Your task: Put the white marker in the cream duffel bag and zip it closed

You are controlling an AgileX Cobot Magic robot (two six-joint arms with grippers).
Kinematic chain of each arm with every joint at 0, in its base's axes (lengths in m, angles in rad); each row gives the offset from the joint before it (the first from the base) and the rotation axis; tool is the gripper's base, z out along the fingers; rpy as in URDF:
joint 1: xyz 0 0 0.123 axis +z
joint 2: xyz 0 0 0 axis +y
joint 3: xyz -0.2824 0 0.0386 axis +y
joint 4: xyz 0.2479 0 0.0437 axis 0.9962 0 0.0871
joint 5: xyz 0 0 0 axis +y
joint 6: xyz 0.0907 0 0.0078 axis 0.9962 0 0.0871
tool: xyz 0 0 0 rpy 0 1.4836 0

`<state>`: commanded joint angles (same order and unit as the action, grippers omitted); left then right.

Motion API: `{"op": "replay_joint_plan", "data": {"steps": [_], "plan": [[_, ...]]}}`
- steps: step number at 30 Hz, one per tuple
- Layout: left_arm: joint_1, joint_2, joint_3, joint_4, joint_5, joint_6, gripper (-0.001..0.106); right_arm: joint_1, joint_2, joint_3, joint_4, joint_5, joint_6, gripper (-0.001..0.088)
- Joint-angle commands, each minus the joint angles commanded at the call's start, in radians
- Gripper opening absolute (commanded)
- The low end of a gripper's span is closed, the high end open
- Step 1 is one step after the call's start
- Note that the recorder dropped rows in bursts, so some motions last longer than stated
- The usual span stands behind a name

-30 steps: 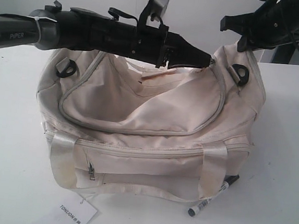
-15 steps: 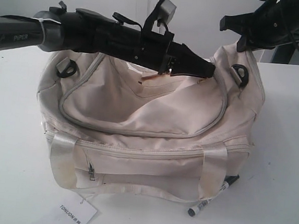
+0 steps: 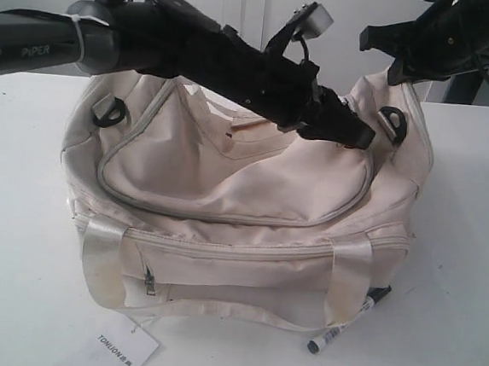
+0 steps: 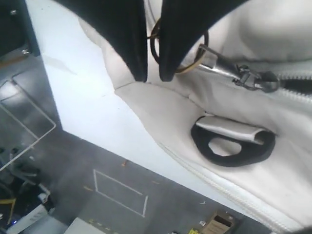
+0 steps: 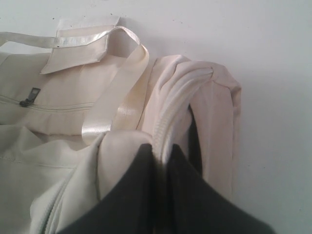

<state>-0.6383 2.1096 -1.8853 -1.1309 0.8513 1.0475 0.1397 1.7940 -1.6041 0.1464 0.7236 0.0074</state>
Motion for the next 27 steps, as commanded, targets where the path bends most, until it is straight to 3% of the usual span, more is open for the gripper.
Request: {"op": "replay_joint_plan", "data": {"steps": [22, 27], "plan": [[-0.115, -0.038, 0.000, 0.329, -0.043, -0.005, 0.000, 0.000, 0.000, 0.000, 0.000, 0.000, 0.000, 0.0000], [-0.132, -0.039, 0.000, 0.349, -0.035, -0.009, 0.000, 0.000, 0.000, 0.000, 0.000, 0.000, 0.000, 0.0000]]}}
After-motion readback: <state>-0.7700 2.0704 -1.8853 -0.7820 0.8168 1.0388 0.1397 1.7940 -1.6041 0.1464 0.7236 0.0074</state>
